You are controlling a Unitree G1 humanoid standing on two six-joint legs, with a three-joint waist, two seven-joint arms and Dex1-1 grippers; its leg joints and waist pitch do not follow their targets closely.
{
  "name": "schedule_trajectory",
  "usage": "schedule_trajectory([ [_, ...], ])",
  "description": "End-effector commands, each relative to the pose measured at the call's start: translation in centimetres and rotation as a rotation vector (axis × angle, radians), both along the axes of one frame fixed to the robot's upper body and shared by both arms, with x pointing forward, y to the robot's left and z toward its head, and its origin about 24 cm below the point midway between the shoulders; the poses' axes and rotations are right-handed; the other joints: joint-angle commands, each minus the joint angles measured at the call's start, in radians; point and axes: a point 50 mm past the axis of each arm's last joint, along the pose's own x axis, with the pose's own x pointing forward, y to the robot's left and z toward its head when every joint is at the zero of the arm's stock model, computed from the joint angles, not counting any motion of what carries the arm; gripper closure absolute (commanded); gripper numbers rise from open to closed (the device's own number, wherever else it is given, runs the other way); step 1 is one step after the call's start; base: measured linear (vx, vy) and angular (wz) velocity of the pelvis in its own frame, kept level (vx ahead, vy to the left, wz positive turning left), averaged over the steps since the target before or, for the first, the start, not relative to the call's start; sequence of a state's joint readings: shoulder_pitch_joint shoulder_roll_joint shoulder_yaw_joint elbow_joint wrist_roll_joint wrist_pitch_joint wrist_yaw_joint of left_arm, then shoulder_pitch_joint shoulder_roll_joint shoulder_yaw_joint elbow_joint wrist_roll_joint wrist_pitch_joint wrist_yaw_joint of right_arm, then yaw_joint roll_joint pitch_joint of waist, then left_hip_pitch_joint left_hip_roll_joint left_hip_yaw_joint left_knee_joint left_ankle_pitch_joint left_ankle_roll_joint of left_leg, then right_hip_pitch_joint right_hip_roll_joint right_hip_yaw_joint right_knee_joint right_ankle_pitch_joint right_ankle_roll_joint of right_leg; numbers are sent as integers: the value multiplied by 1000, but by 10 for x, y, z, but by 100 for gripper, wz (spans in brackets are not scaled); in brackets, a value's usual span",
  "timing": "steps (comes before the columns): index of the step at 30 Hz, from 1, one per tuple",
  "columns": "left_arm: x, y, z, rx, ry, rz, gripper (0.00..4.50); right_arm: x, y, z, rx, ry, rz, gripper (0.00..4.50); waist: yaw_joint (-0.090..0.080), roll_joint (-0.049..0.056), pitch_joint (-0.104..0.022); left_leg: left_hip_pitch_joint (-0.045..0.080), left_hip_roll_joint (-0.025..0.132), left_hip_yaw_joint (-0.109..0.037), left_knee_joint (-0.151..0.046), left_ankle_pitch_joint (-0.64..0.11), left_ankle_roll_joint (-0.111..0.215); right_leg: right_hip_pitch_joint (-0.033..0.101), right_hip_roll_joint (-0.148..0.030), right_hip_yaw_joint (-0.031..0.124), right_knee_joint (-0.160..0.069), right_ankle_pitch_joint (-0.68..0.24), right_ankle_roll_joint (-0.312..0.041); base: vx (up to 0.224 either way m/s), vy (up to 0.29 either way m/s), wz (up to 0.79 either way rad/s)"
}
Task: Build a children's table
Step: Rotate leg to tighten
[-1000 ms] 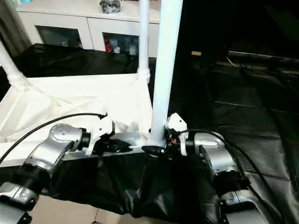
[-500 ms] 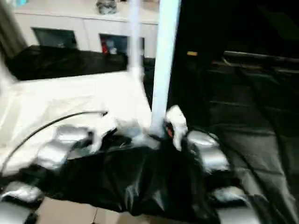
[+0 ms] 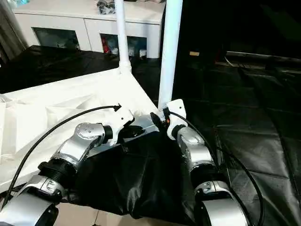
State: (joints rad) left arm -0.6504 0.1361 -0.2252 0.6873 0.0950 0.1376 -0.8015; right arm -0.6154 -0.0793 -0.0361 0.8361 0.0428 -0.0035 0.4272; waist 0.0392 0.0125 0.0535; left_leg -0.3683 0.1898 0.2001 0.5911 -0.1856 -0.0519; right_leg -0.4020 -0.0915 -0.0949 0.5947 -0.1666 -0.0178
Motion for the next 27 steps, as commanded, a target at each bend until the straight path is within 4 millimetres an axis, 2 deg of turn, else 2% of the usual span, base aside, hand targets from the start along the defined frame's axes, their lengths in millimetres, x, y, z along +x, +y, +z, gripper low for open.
schedule_trajectory([
  [1,4,-21,18,-51,-78,-52,450,-10,42,-2,41,13,234,88,1,-6,-65,13,44,-24,-71,-257,43,45,-69,54,-83,-320,-203,0,0,0],
  [3,3,-19,19,-53,-77,-61,450,-9,39,-1,37,4,237,61,1,-7,-65,11,45,-25,-71,-251,46,46,-69,54,-82,-321,-200,0,0,0],
  [4,2,-15,19,-52,-75,-81,450,-7,31,1,29,-6,255,61,0,-7,-65,11,45,-25,-71,-250,48,46,-69,54,-83,-321,-201,0,0,0],
  [6,1,-13,19,-54,-73,-95,450,-7,28,2,26,-8,264,56,0,-9,-66,10,46,-25,-70,-246,52,47,-70,54,-82,-313,-202,0,0,0],
  [7,-1,-11,19,-57,-71,-111,450,-7,25,3,22,-9,273,24,0,-8,-66,9,46,-24,-69,-230,57,47,-69,55,-78,-290,-211,0,0,0],
  [10,-7,-2,20,-66,-59,-179,450,-6,10,4,-25,-5,322,7,-1,-9,-68,4,47,-25,-68,-205,71,53,-70,53,-69,-246,-229,0,0,0],
  [12,-9,3,20,-67,-53,-206,450,-7,1,5,-49,0,353,7,-1,-9,-69,8,48,-22,-66,-197,78,49,-68,55,-68,-224,-242,0,0,0],
  [16,-14,10,20,-58,-32,-261,450,-12,-8,8,-40,-7,451,7,5,-6,-70,7,51,-20,-64,-178,90,53,-67,54,-60,-180,-259,0,0,0],
  [20,-20,18,19,-49,4,-315,450,-23,-16,10,-33,-2,594,7,12,-7,-69,8,54,-18,-64,-184,94,51,-66,54,-60,-188,-258,0,0,0],
  [23,-24,22,19,-48,29,-342,450,-29,-18,11,-22,12,661,7,19,-6,-66,10,54,-18,-66,-204,82,48,-66,55,-65,-226,-250,0,0,0],
  [27,-29,28,19,-40,55,-381,450,-35,-19,12,-1,27,737,44,24,-5,-67,11,55,-19,-67,-208,71,48,-65,55,-64,-235,-245,0,0,0],
])
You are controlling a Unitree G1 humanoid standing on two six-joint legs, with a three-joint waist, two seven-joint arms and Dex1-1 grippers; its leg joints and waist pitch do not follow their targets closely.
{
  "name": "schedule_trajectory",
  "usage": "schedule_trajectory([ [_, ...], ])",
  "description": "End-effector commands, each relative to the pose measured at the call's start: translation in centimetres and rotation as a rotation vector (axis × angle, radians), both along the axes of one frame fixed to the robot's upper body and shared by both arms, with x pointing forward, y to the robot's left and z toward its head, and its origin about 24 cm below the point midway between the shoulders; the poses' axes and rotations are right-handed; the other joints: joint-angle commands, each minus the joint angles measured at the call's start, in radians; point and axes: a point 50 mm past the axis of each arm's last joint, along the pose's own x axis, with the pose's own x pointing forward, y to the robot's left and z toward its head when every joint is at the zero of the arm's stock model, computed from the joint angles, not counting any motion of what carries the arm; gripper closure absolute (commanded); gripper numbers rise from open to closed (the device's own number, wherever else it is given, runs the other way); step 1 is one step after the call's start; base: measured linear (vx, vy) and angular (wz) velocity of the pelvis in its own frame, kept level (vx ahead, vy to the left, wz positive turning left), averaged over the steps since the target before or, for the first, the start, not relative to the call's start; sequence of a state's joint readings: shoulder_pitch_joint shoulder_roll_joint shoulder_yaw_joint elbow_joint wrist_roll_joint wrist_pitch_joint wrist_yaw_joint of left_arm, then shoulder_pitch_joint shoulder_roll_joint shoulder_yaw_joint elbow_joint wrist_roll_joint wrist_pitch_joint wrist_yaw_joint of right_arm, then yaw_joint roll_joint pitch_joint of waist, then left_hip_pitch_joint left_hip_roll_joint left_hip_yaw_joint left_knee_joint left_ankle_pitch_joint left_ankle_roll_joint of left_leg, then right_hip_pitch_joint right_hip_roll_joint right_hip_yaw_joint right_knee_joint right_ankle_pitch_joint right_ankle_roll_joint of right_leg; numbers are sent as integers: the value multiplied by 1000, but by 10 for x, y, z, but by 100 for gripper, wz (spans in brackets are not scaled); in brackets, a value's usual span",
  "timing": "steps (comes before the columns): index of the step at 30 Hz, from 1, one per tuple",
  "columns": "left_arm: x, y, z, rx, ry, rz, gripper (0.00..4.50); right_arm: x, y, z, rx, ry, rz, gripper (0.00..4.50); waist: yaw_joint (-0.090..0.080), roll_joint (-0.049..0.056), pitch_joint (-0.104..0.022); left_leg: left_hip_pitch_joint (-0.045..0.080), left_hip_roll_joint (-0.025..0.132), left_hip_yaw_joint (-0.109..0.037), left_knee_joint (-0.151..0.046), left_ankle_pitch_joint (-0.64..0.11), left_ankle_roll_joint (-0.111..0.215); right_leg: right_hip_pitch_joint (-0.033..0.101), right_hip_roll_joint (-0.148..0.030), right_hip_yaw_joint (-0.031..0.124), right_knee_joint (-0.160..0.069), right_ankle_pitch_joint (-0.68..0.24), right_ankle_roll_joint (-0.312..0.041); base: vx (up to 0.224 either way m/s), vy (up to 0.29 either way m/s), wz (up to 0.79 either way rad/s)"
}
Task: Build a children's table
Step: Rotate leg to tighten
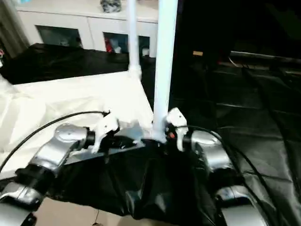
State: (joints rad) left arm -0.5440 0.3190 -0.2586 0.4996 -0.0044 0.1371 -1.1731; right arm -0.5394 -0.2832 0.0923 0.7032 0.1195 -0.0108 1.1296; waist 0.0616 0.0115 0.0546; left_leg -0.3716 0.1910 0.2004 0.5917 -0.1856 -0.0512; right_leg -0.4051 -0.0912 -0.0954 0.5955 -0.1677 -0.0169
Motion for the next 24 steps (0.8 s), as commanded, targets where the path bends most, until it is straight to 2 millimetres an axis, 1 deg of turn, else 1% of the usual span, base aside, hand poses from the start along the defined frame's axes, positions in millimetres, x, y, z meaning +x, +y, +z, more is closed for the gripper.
schedule_trajectory([
  [1,-3,-10,13,-40,-25,-93,450,-5,6,2,13,8,77,51,2,-4,-68,13,53,-19,-68,-202,72,51,-65,56,-64,-226,-246,0,0,0],
  [5,-7,-6,13,-30,3,-122,450,-11,6,2,15,32,140,87,5,-4,-69,14,52,-19,-68,-194,72,52,-65,55,-63,-221,-247,0,0,0],
  [6,-7,-5,13,-30,5,-124,450,-12,5,3,14,32,146,95,6,-2,-69,15,54,-20,-68,-192,71,51,-66,56,-62,-215,-248,0,0,0],
  [8,-8,-4,14,-27,11,-128,450,-13,5,3,17,40,158,113,7,-3,-69,16,53,-20,-68,-193,69,51,-65,56,-62,-217,-249,0,0,0],
  [11,-8,-3,14,-23,17,-130,450,-16,4,3,10,44,176,138,9,-3,-68,17,52,-19,-68,-202,61,50,-66,56,-66,-241,-241,0,0,0],
  [14,-8,-2,13,-22,22,-130,450,-16,4,3,9,47,180,165,12,-5,-70,15,52,-19,-67,-187,62,51,-66,56,-63,-224,-239,0,0,0],
  [16,-9,-2,13,-20,27,-131,450,-18,5,3,11,50,186,173,14,-4,-70,17,52,-19,-67,-185,62,50,-65,56,-64,-224,-238,0,0,0],
  [20,-8,-4,12,-35,24,-106,450,-21,9,0,35,65,179,178,16,-5,-70,15,51,-19,-66,-180,64,51,-65,56,-62,-217,-239,0,0,0],
  [23,-1,-10,11,-47,-7,-35,450,-18,16,-4,46,62,113,179,20,-6,-71,17,52,-19,-66,-177,62,50,-66,56,-64,-225,-235,0,0,0],
  [24,4,-14,12,-51,-36,21,450,-15,21,-7,45,52,49,179,19,-5,-68,19,51,-20,-68,-194,51,47,-67,56,-68,-253,-228,0,0,0],
])
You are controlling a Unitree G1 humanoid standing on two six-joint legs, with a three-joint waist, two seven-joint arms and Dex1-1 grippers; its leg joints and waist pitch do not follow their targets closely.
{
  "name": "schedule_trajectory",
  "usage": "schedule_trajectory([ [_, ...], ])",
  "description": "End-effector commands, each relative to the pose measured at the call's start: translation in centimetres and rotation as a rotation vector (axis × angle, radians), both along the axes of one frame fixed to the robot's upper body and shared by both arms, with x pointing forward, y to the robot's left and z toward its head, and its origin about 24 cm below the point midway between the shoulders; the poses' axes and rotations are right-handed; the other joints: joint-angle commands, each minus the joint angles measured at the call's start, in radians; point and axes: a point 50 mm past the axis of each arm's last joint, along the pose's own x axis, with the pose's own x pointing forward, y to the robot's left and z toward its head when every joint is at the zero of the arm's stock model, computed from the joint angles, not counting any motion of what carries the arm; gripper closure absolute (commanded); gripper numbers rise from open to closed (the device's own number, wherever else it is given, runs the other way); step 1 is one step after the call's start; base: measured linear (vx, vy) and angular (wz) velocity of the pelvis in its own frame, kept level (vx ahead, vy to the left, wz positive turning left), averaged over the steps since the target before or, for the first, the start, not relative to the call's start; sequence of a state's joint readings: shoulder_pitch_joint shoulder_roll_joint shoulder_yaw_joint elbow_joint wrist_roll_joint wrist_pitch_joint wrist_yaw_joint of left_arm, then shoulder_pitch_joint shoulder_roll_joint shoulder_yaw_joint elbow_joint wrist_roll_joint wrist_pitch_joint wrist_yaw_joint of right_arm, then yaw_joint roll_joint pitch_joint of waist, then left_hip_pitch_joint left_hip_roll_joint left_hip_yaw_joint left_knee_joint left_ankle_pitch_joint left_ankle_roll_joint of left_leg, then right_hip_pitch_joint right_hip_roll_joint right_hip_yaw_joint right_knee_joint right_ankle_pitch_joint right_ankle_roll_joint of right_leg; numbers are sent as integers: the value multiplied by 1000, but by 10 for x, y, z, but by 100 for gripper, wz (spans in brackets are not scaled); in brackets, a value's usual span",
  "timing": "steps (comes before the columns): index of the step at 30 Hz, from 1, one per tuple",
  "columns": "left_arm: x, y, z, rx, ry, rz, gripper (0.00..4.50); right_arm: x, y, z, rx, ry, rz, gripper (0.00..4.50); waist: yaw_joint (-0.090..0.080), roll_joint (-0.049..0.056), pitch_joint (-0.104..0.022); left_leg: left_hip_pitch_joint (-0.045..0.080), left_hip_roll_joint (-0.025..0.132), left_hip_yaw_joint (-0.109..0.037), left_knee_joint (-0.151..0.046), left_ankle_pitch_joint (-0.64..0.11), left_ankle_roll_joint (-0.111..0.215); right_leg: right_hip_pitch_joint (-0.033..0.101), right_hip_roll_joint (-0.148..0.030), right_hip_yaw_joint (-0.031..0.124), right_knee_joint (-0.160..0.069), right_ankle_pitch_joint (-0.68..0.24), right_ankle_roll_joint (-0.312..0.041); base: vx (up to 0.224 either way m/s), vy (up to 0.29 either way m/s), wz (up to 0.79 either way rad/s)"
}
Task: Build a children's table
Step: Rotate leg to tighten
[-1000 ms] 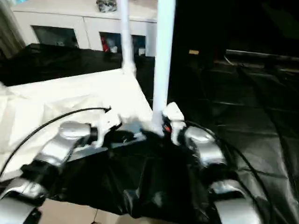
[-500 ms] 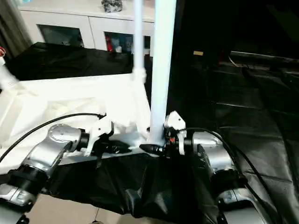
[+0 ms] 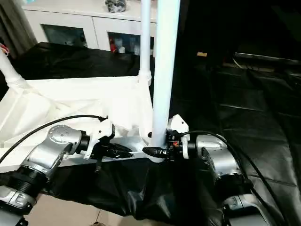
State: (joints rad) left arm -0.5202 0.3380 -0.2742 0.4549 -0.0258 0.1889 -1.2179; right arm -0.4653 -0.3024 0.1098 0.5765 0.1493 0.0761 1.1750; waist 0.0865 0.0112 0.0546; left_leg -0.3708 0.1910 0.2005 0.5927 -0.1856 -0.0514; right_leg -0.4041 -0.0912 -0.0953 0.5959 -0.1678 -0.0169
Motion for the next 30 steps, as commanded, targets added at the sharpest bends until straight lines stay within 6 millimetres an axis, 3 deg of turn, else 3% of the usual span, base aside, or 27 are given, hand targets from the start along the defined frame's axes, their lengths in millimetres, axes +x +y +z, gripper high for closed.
schedule_trajectory([
  [1,16,-20,14,-55,-112,99,450,2,25,-7,23,-8,-53,179,-11,-9,-65,19,48,-20,-70,-206,38,44,-68,58,-74,-287,-217,0,0,0],
  [4,26,-31,15,-44,-150,204,450,13,38,-16,-18,-17,-252,180,-20,-10,-62,24,44,-25,-74,-245,6,41,-69,55,-87,-393,-179,0,0,0],
  [8,37,-46,17,-39,-185,315,450,22,54,-21,-18,17,-444,180,-34,-9,-61,25,43,-28,-73,-275,1,38,-70,54,-95,-440,-158,0,0,0],
  [11,40,-59,19,-55,-196,351,450,28,68,-20,-9,23,-527,180,-32,-7,-65,23,43,-27,-73,-257,11,40,-69,55,-92,-398,-158,0,0,0],
  [15,39,-68,19,-69,-203,331,450,29,79,-15,31,16,-495,180,-32,-8,-67,18,43,-24,-71,-233,25,44,-69,55,-84,-321,-183,0,0,0],
  [16,39,-68,19,-70,-204,325,450,29,80,-15,45,23,-488,145,-31,-8,-68,18,43,-24,-72,-229,29,46,-69,55,-83,-311,-186,0,0,0],
  [17,39,-68,19,-70,-204,324,450,29,80,-14,47,24,-487,145,-31,-8,-69,16,44,-24,-72,-216,35,48,-68,56,-78,-284,-192,0,0,0],
  [18,38,-68,19,-70,-206,311,450,30,78,-13,59,28,-484,110,-31,-8,-70,16,44,-23,-70,-210,42,48,-68,56,-77,-268,-198,0,0,0],
  [20,34,-62,18,-75,-209,255,450,30,68,-11,59,24,-447,108,-31,-9,-69,16,44,-23,-70,-211,48,49,-69,55,-76,-266,-203,0,0,0],
  [23,28,-56,18,-92,-199,189,450,29,54,-10,47,12,-386,65,-31,-10,-70,12,44,-23,-69,-203,58,54,-69,55,-74,-260,-206,0,0,0],
  [30,20,-43,16,-94,-176,102,450,23,30,-3,36,-4,-240,13,-29,-8,-70,12,49,-22,-67,-185,74,56,-68,55,-68,-220,-226,0,0,0],
])
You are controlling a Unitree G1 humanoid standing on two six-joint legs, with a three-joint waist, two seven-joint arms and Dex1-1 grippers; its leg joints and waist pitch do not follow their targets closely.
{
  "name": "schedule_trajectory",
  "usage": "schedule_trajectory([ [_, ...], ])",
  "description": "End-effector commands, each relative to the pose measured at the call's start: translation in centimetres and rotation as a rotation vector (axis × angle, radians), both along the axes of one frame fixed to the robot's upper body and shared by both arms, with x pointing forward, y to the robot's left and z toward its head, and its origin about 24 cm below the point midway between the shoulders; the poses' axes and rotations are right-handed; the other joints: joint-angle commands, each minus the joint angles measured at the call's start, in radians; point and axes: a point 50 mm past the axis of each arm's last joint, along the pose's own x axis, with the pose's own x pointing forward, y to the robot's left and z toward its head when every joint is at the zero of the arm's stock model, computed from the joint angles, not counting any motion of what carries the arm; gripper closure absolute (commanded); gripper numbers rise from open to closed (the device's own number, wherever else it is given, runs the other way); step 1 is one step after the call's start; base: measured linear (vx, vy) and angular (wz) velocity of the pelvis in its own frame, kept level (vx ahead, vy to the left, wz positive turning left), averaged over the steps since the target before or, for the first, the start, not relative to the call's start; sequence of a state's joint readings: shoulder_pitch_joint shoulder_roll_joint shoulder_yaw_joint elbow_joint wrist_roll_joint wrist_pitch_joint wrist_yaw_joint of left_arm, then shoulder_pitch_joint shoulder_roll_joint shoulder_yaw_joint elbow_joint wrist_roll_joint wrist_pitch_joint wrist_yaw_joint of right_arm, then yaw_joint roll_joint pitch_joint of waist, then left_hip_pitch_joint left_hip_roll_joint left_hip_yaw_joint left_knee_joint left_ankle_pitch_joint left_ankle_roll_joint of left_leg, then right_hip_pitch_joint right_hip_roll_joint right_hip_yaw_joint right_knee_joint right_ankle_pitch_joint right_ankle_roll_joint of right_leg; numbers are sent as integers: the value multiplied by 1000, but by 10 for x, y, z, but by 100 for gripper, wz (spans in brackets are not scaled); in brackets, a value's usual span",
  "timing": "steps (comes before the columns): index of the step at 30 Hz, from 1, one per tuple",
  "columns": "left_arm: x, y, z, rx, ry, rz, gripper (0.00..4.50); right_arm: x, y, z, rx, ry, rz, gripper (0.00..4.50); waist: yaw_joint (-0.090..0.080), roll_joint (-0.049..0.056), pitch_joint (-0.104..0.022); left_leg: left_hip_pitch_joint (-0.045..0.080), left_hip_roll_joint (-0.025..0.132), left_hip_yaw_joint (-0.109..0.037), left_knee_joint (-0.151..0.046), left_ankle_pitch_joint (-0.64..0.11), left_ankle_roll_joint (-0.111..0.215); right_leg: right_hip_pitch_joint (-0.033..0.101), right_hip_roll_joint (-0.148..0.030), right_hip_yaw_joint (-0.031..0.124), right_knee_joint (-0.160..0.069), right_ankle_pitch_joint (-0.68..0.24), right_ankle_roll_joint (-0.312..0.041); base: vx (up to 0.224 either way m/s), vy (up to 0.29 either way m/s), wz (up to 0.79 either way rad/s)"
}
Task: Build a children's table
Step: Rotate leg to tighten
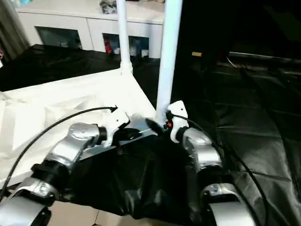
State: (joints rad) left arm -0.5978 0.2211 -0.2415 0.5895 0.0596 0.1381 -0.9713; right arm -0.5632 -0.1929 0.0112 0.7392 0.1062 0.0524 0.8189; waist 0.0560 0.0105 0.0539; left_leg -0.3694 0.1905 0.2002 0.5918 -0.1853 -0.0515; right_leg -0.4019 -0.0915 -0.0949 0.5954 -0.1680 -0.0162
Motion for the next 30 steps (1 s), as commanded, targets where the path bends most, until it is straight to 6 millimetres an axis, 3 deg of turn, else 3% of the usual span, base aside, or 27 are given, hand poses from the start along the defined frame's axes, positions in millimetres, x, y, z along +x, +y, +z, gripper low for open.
schedule_trajectory([
  [1,-4,-16,17,-88,-61,-114,450,-11,17,1,26,15,201,4,0,-7,-70,10,49,-20,-66,-182,78,52,-66,55,-67,-213,-229,0,0,0],
  [4,-5,-6,17,-76,-44,-144,450,-20,4,5,9,18,332,4,10,-7,-70,10,51,-18,-63,-171,91,51,-64,54,-62,-188,-244,0,0,0],
  [5,-6,-5,17,-74,-42,-149,450,-21,3,5,4,20,345,31,10,-8,-69,10,51,-18,-64,-174,91,52,-64,54,-63,-196,-243,0,0,0],
  [10,-10,6,16,-51,-11,-194,450,-28,-7,5,-40,50,452,55,11,-9,-67,11,51,-19,-65,-202,72,49,-67,54,-70,-260,-232,0,0,0],
  [17,-11,14,17,-41,5,-209,450,-32,-10,5,-68,68,500,118,13,-9,-69,12,51,-20,-65,-185,71,49,-66,54,-65,-241,-234,0,0,0],
  [27,-10,10,16,-48,-5,-179,450,-36,-4,1,-42,77,494,176,19,-9,-69,13,51,-19,-64,-179,69,49,-66,54,-65,-237,-233,0,0,0],
  [29,-6,4,17,-59,-21,-132,450,-33,1,-4,-41,65,413,179,20,-9,-68,13,51,-19,-65,-182,66,48,-66,55,-67,-244,-231,0,0,0],
  [30,0,-4,17,-71,-38,-81,450,-27,7,-11,-60,71,282,180,18,-10,-68,14,51,-20,-66,-187,58,46,-67,56,-68,-256,-226,0,0,0],
])
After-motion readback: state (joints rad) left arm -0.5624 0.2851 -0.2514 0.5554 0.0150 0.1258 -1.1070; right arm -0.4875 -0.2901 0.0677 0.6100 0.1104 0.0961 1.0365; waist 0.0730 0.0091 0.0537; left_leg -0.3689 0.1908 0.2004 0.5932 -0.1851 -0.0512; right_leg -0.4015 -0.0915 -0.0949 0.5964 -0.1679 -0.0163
